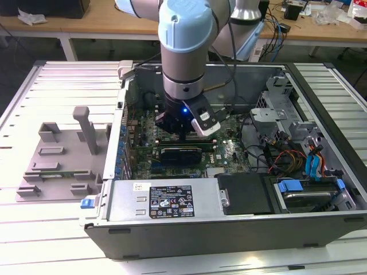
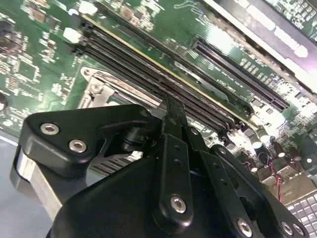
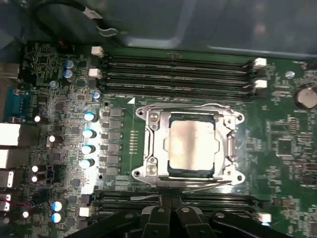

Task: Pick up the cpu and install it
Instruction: 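Install the second cpu locking lever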

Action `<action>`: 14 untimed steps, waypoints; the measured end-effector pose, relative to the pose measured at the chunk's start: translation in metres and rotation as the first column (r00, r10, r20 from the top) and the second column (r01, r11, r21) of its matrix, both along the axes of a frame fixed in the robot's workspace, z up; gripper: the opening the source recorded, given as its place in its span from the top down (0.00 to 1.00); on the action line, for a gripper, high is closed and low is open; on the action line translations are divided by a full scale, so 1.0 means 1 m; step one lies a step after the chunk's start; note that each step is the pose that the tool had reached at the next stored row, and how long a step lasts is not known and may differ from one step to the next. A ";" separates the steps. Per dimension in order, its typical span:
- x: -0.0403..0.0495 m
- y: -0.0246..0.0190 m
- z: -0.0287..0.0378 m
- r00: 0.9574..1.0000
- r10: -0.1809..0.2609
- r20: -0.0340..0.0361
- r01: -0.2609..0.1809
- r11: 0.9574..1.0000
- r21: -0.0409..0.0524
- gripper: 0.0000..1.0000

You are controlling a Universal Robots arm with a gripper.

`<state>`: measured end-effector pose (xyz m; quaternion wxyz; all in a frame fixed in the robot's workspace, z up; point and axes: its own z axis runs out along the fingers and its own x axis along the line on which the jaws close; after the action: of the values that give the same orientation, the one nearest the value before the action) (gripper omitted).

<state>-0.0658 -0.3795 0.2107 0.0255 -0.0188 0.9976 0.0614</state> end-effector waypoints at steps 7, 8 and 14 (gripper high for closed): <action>-0.0230 0.0000 -0.0046 1.000 0.000 0.000 0.000 1.000 0.022 0.89; -0.0250 0.0000 -0.0049 1.000 0.000 0.000 0.000 1.000 0.027 0.89; -0.0270 0.0021 -0.0076 1.000 0.018 0.000 -0.018 0.999 0.048 0.89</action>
<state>-0.0929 -0.3774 0.2030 0.0251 -0.0272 0.9957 0.0854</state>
